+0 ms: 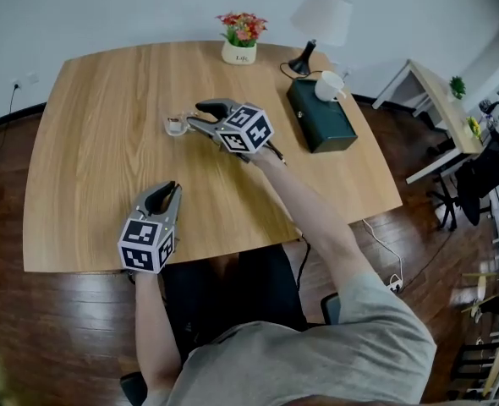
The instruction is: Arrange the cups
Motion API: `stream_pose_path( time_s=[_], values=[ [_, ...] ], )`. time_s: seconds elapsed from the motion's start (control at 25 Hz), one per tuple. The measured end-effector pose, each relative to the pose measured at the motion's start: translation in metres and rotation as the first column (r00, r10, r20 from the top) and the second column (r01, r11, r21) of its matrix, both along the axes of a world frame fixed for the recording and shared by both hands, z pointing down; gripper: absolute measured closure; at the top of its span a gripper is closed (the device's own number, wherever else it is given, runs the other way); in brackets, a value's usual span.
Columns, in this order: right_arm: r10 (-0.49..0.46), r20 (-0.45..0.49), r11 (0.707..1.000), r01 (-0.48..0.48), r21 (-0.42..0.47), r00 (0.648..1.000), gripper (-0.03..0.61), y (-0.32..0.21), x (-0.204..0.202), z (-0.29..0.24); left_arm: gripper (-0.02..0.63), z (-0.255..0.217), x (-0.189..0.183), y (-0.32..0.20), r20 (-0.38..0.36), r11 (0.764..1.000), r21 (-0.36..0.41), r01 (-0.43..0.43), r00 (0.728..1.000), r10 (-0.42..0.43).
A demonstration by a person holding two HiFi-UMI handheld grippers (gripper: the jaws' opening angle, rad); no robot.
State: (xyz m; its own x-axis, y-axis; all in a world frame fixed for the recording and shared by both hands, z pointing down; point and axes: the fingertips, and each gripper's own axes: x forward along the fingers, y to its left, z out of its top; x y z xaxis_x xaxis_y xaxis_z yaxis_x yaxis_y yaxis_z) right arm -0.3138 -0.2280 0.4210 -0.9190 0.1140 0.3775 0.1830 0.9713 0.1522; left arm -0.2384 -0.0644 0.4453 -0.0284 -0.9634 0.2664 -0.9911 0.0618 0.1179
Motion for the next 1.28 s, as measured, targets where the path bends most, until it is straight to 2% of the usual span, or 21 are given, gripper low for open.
stream_pose_path(
  time_s=[0.08, 0.24, 0.4, 0.56, 0.84, 1.0, 1.16, 1.28],
  values=[
    [-0.025, -0.013, 1.0, 0.025, 0.008, 1.0, 0.456, 0.003, -0.003, 0.005, 0.568, -0.001, 0.0, 0.0, 0.0, 1.0, -0.001, -0.001, 1.0, 0.001],
    [-0.029, -0.005, 0.999, 0.029, 0.017, 1.0, 0.505, 0.004, -0.003, 0.005, 0.568, -0.001, -0.001, 0.0, 0.0, 1.0, -0.002, 0.0, 1.0, 0.0],
    [0.002, 0.024, 0.998, 0.0, -0.063, 1.0, 0.511, 0.001, 0.006, 0.001, 0.568, -0.004, -0.001, -0.001, 0.0, 1.0, -0.002, 0.004, 1.0, -0.004],
    [0.066, 0.067, 0.995, -0.06, -0.08, 0.996, 0.512, -0.01, 0.031, -0.009, 0.568, -0.01, -0.001, -0.005, 0.008, 1.0, 0.003, 0.001, 1.0, -0.001],
    [0.192, 0.167, 0.966, -0.157, -0.204, 0.967, 0.512, -0.017, 0.104, -0.023, 0.568, -0.006, -0.012, 0.006, 0.0, 1.0, -0.001, -0.01, 1.0, 0.01],
    [0.23, 0.245, 0.956, -0.171, -0.24, 0.942, 0.512, -0.022, 0.152, -0.047, 0.568, -0.006, -0.016, 0.012, -0.001, 1.0, -0.003, 0.018, 1.0, -0.018],
    [0.313, 0.329, 0.942, -0.247, -0.227, 0.891, 0.512, -0.05, 0.222, -0.087, 0.568, -0.006, -0.009, 0.008, -0.001, 1.0, -0.001, 0.018, 1.0, -0.018],
    [0.413, 0.36, 0.911, -0.387, -0.144, 0.837, 0.512, -0.096, 0.28, -0.116, 0.568, -0.006, -0.006, 0.006, 0.0, 1.0, -0.001, 0.013, 1.0, -0.013]
  ],
)
